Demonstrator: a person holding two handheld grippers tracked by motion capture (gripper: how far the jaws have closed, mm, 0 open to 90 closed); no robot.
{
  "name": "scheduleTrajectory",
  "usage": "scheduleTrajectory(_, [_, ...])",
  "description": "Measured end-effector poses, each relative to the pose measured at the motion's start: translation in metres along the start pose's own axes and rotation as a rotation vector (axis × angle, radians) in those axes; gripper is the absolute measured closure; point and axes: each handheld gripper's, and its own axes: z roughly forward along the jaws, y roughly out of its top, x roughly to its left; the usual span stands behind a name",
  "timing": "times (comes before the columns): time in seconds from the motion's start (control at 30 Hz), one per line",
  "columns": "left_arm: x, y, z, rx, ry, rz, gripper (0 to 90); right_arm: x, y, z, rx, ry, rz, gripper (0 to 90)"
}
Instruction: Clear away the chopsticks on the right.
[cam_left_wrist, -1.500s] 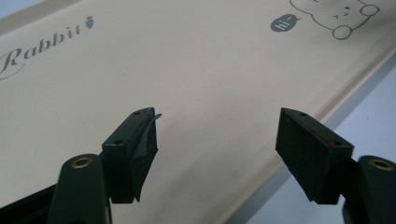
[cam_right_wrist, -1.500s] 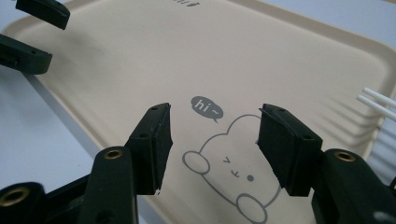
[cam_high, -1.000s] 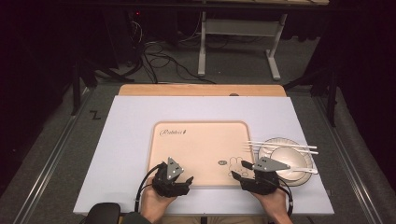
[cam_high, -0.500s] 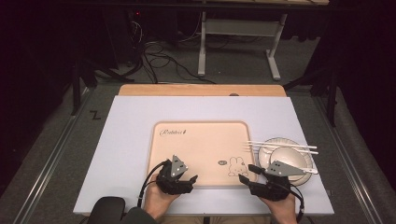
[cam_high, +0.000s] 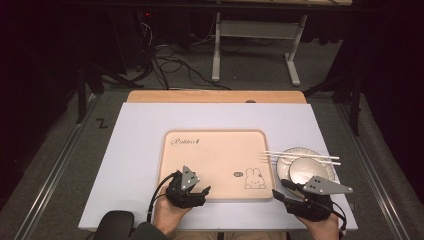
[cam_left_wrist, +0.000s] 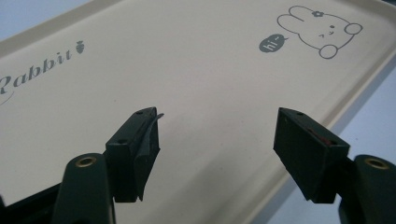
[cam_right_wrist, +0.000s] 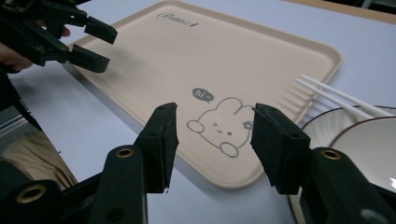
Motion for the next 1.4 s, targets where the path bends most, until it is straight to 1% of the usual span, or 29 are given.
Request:
scheduleTrajectory(0.1, [-0.001, -0.001, -0.003, -0.01, 0.004, 0.002, 32.2, -0.006, 0.001, -0.008, 0.001, -0.018, 0.005, 54.7])
scheduleTrajectory(0.17, [0.0, -0.002, -0.004, -0.007, 0.011, 0.01, 32.5, -0.012, 0.001, -0.013, 0.01, -0.006, 0.013, 58.4])
scheduleTrajectory(0.23, [-0.001, -0.004, -0.004, -0.009, 0.011, 0.011, 32.1, -0.021, 0.002, -0.016, 0.014, 0.009, 0.023, 59.1])
scheduleTrajectory(0.3, [-0.002, -0.004, -0.005, -0.014, 0.006, 0.014, 31.4, -0.027, 0.001, -0.021, 0.006, 0.004, 0.031, 59.5])
scheduleTrajectory(0.33, [-0.003, -0.004, -0.005, -0.02, 0.003, 0.01, 31.2, -0.031, 0.002, -0.024, 0.002, -0.007, 0.036, 59.6])
scheduleTrajectory(0.4, [-0.004, -0.004, -0.007, -0.025, 0.002, 0.017, 31.1, -0.038, 0.002, -0.03, -0.01, -0.018, 0.037, 60.8])
scheduleTrajectory(0.43, [-0.004, -0.004, -0.008, -0.033, -0.001, 0.01, 31.1, -0.041, 0.003, -0.034, -0.014, -0.024, 0.04, 60.7])
scheduleTrajectory(0.57, [-0.004, -0.004, -0.012, -0.037, 0.003, 0.006, 31.1, -0.055, 0.008, -0.045, -0.029, -0.06, 0.047, 60.5])
scheduleTrajectory(0.67, [-0.004, -0.004, -0.014, -0.043, 0.008, -0.002, 31.1, -0.066, 0.015, -0.052, -0.029, -0.102, 0.04, 61.8])
scheduleTrajectory(0.8, [-0.002, -0.004, -0.016, -0.04, 0.021, -0.007, 31.1, -0.086, 0.024, -0.058, -0.018, -0.156, 0.036, 64.9])
scheduleTrajectory(0.87, [-0.001, -0.004, -0.017, -0.039, 0.03, -0.012, 31.1, -0.096, 0.028, -0.059, -0.001, -0.174, 0.036, 66.8])
scheduleTrajectory(0.9, [0.0, -0.004, -0.018, -0.036, 0.035, -0.006, 31.1, -0.101, 0.028, -0.058, 0.007, -0.181, 0.031, 67.4])
scheduleTrajectory(0.93, [0.0, -0.004, -0.018, -0.041, 0.038, -0.014, 31.0, -0.104, 0.029, -0.057, 0.015, -0.187, 0.034, 68.1])
scheduleTrajectory(1.03, [0.001, -0.005, -0.02, -0.04, 0.05, -0.012, 31.0, -0.116, 0.03, -0.052, 0.052, -0.205, 0.035, 69.8])
scheduleTrajectory(1.13, [0.001, -0.006, -0.021, -0.04, 0.059, -0.013, 31.0, -0.126, 0.031, -0.046, 0.084, -0.209, 0.039, 71.5])
scheduleTrajectory(1.2, [0.002, -0.006, -0.021, -0.038, 0.063, -0.014, 31.0, -0.133, 0.031, -0.04, 0.107, -0.212, 0.034, 72.5])
scheduleTrajectory(1.23, [0.002, -0.006, -0.021, -0.038, 0.063, -0.014, 31.0, -0.133, 0.031, -0.04, 0.107, -0.212, 0.034, 72.5])
scheduleTrajectory(1.27, [0.002, -0.007, -0.021, -0.039, 0.066, -0.016, 31.0, -0.14, 0.031, -0.035, 0.135, -0.22, 0.032, 73.9])
scheduleTrajectory(1.33, [0.003, -0.007, -0.021, -0.039, 0.069, -0.019, 31.0, -0.147, 0.031, -0.029, 0.16, -0.221, 0.037, 74.9])
scheduleTrajectory(1.4, [0.003, -0.007, -0.022, -0.042, 0.07, -0.019, 31.0, -0.152, 0.031, -0.023, 0.172, -0.223, 0.038, 75.5])
